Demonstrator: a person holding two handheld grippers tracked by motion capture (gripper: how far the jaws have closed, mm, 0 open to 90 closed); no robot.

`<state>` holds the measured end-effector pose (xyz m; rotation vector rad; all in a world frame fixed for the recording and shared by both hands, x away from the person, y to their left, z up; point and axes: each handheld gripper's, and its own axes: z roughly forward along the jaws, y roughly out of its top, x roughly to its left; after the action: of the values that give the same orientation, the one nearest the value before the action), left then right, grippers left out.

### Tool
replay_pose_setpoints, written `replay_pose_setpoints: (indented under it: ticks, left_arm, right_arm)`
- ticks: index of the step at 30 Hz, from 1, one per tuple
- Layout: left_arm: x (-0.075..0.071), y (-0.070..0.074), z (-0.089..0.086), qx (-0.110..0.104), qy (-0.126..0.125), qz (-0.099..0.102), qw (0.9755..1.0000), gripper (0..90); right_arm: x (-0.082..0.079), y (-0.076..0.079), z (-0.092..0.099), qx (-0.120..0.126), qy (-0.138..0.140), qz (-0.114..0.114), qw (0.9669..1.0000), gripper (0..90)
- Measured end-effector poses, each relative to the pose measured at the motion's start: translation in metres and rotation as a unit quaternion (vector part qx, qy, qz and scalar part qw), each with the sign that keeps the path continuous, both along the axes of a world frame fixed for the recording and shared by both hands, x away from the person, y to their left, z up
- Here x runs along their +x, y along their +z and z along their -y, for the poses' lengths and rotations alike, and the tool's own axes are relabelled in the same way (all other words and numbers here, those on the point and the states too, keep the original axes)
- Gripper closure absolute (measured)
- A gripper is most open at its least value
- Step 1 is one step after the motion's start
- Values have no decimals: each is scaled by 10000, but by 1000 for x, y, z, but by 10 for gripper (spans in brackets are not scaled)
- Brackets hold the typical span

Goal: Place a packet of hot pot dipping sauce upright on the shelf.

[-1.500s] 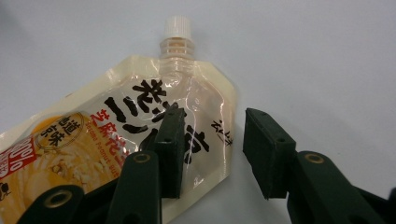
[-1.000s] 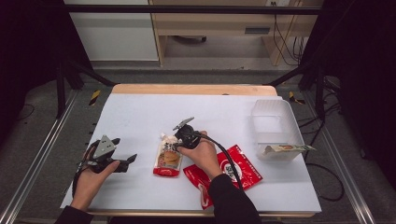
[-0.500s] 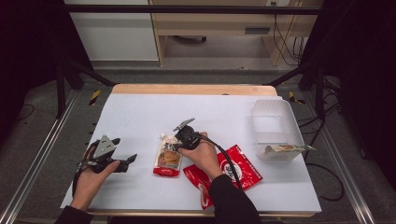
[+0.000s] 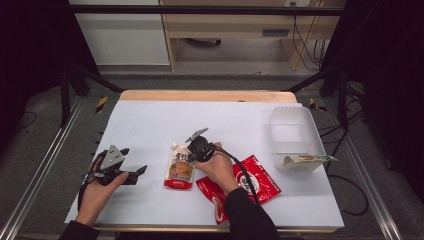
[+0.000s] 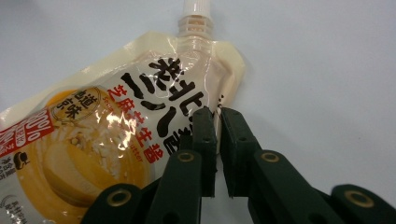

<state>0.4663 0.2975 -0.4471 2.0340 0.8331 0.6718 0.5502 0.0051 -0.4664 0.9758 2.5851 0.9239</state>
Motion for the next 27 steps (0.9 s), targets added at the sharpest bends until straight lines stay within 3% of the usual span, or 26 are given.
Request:
replay_pose_setpoints:
  ticks: [5,14,19,27]
  left_arm:
    - [0,0,0,-9,-19,-11,10000,107]
    - [0,0,2,-4,-51,-33,10000,107]
    - [-1,0,2,-32,-67,-39,10000,107]
    - [-2,2,2,-93,-121,-44,9999,107]
  right_arm:
    - [-4,8,1,1,92,106,9999,898]
    - [-15,30,6,231,161,362,9989,900]
    - [-25,49,9,373,297,604,9970,900]
    - [-35,68,8,500,495,769,9946,900]
